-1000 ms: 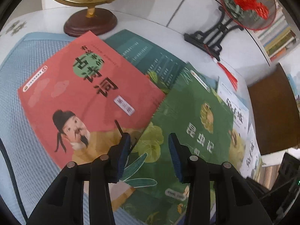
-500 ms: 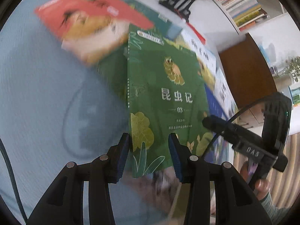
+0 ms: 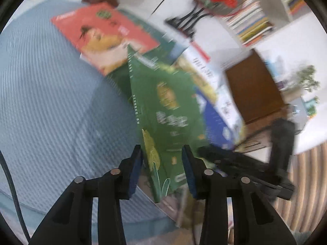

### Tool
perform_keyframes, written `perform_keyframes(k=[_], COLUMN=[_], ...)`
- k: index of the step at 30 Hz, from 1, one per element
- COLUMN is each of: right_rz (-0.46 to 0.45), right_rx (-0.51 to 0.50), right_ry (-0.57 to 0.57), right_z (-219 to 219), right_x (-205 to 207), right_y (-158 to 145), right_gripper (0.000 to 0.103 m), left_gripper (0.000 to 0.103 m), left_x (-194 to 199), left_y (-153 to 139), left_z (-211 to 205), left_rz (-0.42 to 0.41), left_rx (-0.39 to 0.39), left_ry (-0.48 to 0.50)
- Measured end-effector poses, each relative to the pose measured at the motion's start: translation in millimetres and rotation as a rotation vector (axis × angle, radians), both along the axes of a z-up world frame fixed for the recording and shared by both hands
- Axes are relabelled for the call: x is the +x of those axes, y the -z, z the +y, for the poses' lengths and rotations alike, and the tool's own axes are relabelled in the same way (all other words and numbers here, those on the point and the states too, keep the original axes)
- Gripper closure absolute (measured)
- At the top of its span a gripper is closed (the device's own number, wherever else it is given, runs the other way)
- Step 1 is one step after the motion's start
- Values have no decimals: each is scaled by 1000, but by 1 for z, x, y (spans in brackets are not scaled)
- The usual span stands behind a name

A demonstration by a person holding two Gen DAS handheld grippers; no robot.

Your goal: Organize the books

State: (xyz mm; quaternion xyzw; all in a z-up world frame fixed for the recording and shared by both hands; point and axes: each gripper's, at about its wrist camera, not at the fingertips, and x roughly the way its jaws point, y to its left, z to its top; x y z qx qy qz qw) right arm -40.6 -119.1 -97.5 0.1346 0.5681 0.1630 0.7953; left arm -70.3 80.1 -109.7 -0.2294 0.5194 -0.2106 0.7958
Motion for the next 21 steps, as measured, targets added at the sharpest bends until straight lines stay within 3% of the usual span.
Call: perform_keyframes(k=[4, 8, 10, 11, 13, 14, 17, 18, 21], right_rz=[9, 1, -13, -21, -28, -30, -32, -38, -54], right_rx=[16, 14, -2, -14, -6, 3, 20, 11, -16], right_ry=[12, 22, 30, 34, 34, 36, 45, 49, 56], right_z=[5, 7, 6, 5, 3, 2, -1, -1, -3], right_x=[-7, -7, -8, -9, -11, -11, -11, -11, -11], right_y=[4, 5, 5, 4, 5, 5, 6, 6, 6], right_gripper=[57, 54, 52, 48, 48, 48, 48, 47, 46], left_gripper=[82, 82, 82, 82, 82, 82, 82, 82, 82], left_x=[0, 0, 1, 0, -2, -1, 3, 4, 4], left_y=[2, 18, 26, 27, 21, 17, 20, 25, 36], left_z=[1, 9, 16, 22, 24, 21, 4, 2, 5], left_rz=[3, 46, 108, 132, 112, 95, 89, 102, 140], left_rx=[32, 0, -147, -272, -353, -331, -146, -148, -256], left_ry=[-12, -62, -91, -115, -120, -114, -91, -98, -130])
